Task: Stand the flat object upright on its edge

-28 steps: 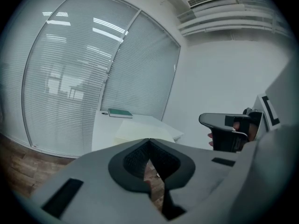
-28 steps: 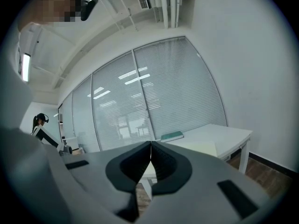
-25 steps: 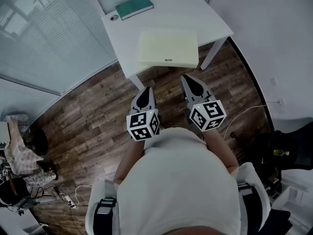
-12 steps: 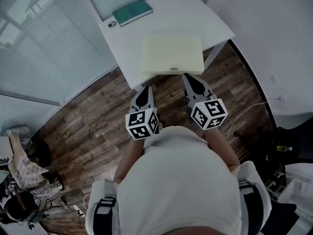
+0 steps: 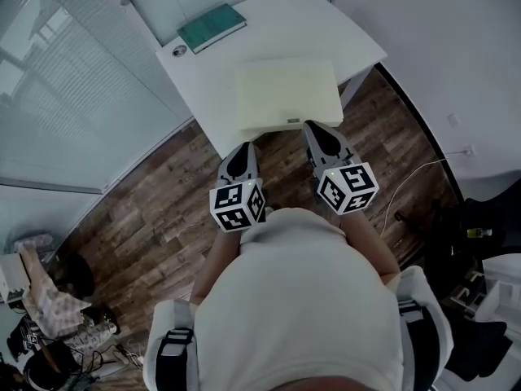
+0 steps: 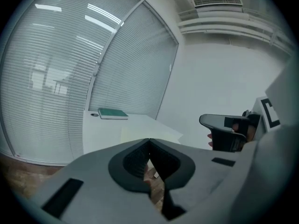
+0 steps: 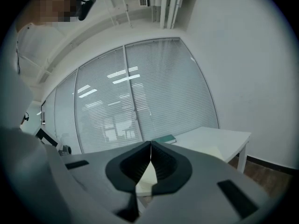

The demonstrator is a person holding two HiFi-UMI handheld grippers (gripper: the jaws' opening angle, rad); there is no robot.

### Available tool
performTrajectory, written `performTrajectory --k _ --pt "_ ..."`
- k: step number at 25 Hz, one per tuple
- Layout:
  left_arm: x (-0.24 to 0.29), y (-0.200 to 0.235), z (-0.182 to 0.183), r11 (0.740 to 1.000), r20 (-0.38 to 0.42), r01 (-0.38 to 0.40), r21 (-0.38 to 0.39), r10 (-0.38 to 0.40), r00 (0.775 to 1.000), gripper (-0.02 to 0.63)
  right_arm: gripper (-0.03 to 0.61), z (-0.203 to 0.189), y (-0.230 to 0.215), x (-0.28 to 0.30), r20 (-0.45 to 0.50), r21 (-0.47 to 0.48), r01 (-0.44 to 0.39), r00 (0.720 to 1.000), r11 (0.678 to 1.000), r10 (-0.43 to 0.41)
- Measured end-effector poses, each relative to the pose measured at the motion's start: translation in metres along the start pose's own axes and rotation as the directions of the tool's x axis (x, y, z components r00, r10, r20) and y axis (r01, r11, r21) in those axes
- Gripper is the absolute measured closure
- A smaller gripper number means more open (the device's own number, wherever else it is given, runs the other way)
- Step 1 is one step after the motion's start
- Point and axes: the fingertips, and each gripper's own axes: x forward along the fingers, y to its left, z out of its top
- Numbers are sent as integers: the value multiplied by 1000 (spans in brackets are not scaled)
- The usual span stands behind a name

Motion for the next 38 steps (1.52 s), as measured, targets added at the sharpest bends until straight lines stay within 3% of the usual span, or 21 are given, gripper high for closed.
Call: performTrajectory --k 8,22,31,38 --pt "15 14 3 999 -23 51 14 -50 998 594 560 -6 -2 17 7 14 54 998 998 -54" --pt "30 38 -5 995 -76 99 4 -98 992 594 560 -34 -8 36 27 203 105 993 973 -113" --pt "33 45 -13 996 -104 93 -18 -94 990 593 560 -64 -25 39 48 429 93 991 898 -125" --pt "42 42 -21 996 -125 86 -26 -89 988 594 560 -87 -50 38 50 539 104 987 836 -155"
